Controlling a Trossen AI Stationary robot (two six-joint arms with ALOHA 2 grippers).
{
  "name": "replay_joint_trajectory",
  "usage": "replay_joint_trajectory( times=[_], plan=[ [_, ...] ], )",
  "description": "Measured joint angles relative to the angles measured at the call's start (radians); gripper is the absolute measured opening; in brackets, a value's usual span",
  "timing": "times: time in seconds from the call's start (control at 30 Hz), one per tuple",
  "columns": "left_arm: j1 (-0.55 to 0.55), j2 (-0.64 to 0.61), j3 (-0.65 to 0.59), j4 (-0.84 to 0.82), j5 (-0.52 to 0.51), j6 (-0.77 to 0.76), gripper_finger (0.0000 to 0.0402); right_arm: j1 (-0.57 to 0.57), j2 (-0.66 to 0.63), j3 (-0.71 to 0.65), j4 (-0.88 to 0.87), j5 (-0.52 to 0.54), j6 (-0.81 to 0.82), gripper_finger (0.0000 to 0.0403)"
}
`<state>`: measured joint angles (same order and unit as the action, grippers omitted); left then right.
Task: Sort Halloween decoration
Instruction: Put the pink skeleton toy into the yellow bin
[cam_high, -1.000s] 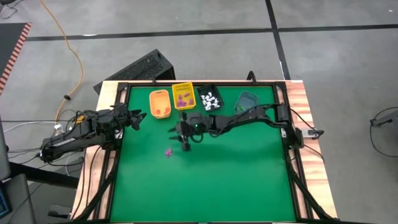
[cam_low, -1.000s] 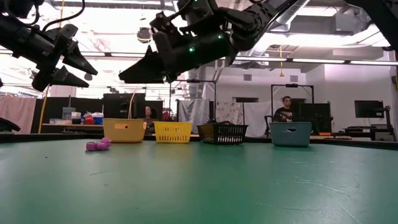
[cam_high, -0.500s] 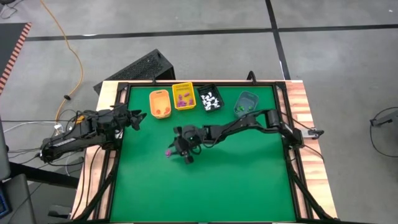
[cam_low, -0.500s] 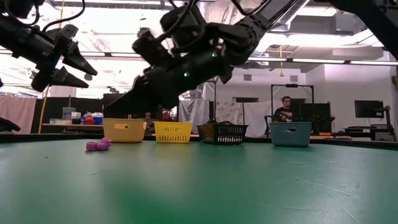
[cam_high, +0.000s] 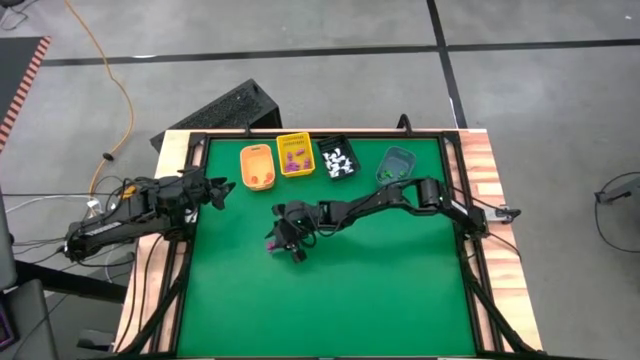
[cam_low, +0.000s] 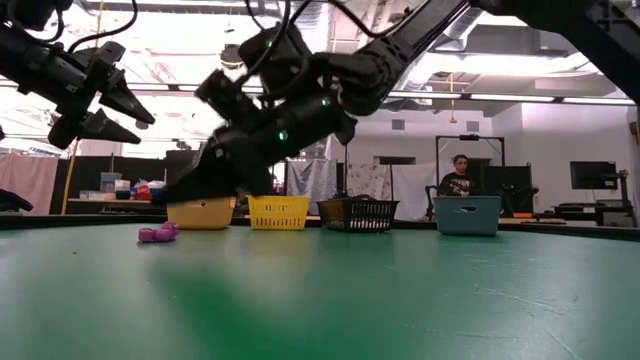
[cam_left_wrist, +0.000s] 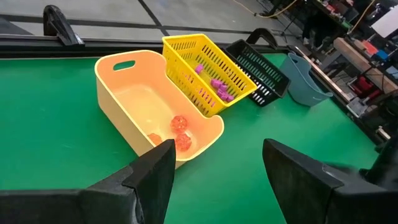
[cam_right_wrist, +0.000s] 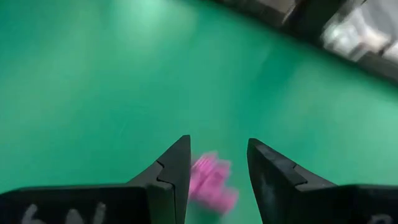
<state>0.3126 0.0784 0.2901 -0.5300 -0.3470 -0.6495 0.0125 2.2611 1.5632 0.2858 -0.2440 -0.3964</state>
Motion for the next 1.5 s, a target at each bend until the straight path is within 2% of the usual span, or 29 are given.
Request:
replay_joint_trajectory(
  times=[0.47, 0.63, 0.9, 1.07, 1.3, 1.5],
  plan=[
    [0.0, 0.0, 0.0, -0.006, -0.007, 0.005, 0.0231, -0.008, 0.003, 0.005, -0.13, -0.018, 0.016, 0.0152],
    [0.0, 0.0, 0.0, -0.005, -0.008, 0.005, 0.0231, 0.006, 0.003, 0.005, -0.156, -0.021, -0.076, 0.0152],
    [0.0, 0.0, 0.0, -0.004, -0.007, 0.005, 0.0231, 0.024, 0.003, 0.005, -0.184, -0.024, -0.093, 0.015],
    [0.0, 0.0, 0.0, -0.004, -0.005, 0.0, 0.0231, 0.067, 0.002, 0.005, -0.205, -0.037, -0.229, 0.0135],
    [0.0, 0.0, 0.0, -0.006, 0.002, -0.001, 0.0231, 0.115, 0.001, 0.005, -0.187, 0.145, -0.24, 0.0128],
    [0.0, 0.0, 0.0, -0.013, 0.002, -0.002, 0.0231, 0.128, 0.0, 0.005, -0.173, 0.161, -0.224, 0.0128]
  ],
)
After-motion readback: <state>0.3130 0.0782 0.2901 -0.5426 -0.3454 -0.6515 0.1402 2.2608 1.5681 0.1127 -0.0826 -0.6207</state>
